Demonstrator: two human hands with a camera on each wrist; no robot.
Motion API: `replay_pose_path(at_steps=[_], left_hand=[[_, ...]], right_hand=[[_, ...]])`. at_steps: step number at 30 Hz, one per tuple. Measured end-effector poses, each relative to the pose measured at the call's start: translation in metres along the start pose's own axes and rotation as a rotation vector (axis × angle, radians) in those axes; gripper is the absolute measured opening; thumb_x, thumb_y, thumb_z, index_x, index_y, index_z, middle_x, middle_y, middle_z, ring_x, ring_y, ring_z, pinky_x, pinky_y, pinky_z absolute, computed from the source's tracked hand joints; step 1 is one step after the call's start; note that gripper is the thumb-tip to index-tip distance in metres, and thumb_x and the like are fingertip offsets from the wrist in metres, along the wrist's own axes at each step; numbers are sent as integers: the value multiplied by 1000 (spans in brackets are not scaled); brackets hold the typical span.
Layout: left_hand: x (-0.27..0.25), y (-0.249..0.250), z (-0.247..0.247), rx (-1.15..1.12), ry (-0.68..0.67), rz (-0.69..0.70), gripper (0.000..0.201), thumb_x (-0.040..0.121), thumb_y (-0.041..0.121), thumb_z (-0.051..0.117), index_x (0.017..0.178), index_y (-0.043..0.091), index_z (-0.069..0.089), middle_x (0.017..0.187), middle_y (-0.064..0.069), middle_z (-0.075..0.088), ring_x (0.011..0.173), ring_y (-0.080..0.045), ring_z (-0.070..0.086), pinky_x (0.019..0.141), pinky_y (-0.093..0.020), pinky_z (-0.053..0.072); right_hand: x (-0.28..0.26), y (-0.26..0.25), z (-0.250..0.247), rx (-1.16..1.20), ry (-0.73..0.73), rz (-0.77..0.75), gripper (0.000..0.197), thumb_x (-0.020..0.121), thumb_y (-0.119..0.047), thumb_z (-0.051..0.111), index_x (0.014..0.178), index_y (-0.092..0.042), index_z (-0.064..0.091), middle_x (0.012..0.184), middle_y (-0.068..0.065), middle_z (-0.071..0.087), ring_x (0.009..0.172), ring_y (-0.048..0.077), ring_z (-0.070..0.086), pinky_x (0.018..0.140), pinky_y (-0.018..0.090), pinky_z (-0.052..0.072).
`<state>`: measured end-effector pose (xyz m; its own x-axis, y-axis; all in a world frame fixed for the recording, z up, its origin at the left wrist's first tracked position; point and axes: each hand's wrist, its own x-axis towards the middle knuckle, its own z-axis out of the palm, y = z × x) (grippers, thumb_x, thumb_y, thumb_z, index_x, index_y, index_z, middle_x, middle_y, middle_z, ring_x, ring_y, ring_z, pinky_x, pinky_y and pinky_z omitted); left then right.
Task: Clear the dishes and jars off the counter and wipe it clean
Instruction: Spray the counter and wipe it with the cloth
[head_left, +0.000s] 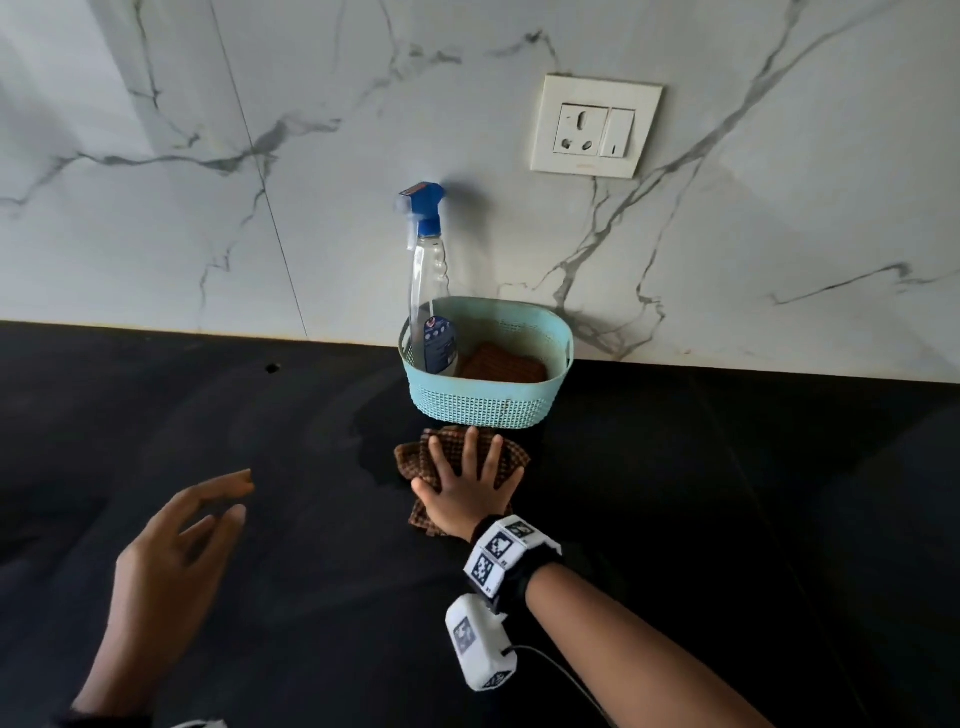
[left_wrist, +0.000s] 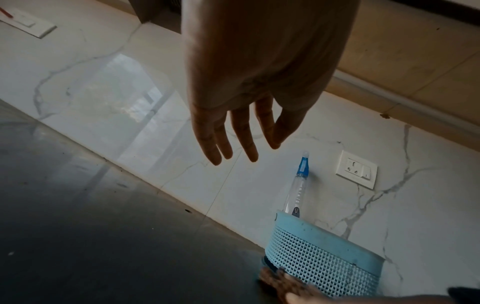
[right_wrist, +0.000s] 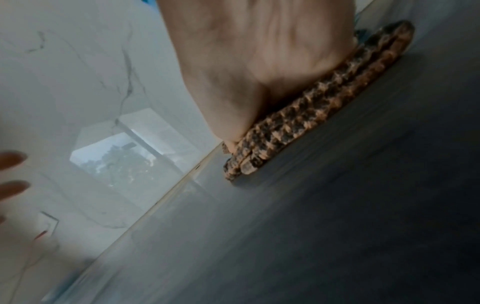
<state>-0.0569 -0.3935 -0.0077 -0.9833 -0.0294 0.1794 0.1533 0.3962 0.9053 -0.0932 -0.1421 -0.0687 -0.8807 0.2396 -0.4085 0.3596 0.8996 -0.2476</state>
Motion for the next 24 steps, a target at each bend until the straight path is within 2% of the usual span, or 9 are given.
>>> replay_pose_path(at_steps=[3,5,10,12,15,18,20,22,24], left_hand=[[-8,8,5,-38,-22,47,28,87,3,59,88,30,65,113,12,67,97,1,63,88,-17,48],[-10,14,9,-43,-40,81,33,86,0,59,84,32,65,108,18,67,98,0,62,86,-8,45],[-14,25,23,-46,-99,158,38,85,6,64,79,44,64,106,32,63,93,6,61,78,-1,44],[-17,29,28,-35,-117,183,33,84,13,65,81,45,64,108,29,63,100,-2,61,79,-3,44],[-25,33,34,-33,-122,184,43,86,1,60,82,44,64,111,24,64,107,-17,61,84,-8,44],[-36,41,39,-41,-131,194,41,86,1,60,82,41,64,111,23,64,106,-19,61,83,-7,43],[-47,44,42,-58,-143,213,27,86,12,65,83,39,64,111,19,65,106,-19,61,87,-12,46],[-58,48,44,-79,-159,202,9,80,33,59,84,38,65,111,15,66,109,-19,61,92,-27,47],[-71,49,45,-80,-159,212,13,77,39,55,84,37,66,112,13,66,110,-19,60,92,-34,47]], right_hand=[[-8,-26,11,-24,-14,-118,65,91,-64,28,147,-45,0,155,2,-26,137,35,-32,103,67,-16],[-15,-41,18,-74,-49,-236,67,90,-66,30,147,-45,2,155,1,-26,137,34,-33,101,67,-19],[-36,-43,38,-249,-177,-545,66,90,-63,34,145,-49,0,152,-7,-31,135,28,-38,101,62,-24],[-38,-30,37,-286,-203,-582,64,92,-60,34,144,-50,-2,152,-10,-31,135,25,-38,102,58,-25],[-35,-2,21,-284,-223,-525,63,93,-59,33,144,-51,-3,152,-12,-30,136,24,-37,105,57,-23],[-28,44,1,-229,-171,-386,63,93,-59,34,144,-50,-1,155,-11,-25,139,25,-31,108,61,-15],[-30,87,-12,-193,-120,-258,63,93,-60,34,144,-51,-1,156,-11,-22,141,26,-26,109,63,-10],[-38,132,-22,-155,-85,-123,62,93,-60,32,144,-52,-2,156,-11,-21,142,27,-24,110,62,-8],[-55,177,-29,-106,-57,2,61,93,-60,31,144,-51,-2,156,-11,-22,143,26,-23,111,61,-6]])
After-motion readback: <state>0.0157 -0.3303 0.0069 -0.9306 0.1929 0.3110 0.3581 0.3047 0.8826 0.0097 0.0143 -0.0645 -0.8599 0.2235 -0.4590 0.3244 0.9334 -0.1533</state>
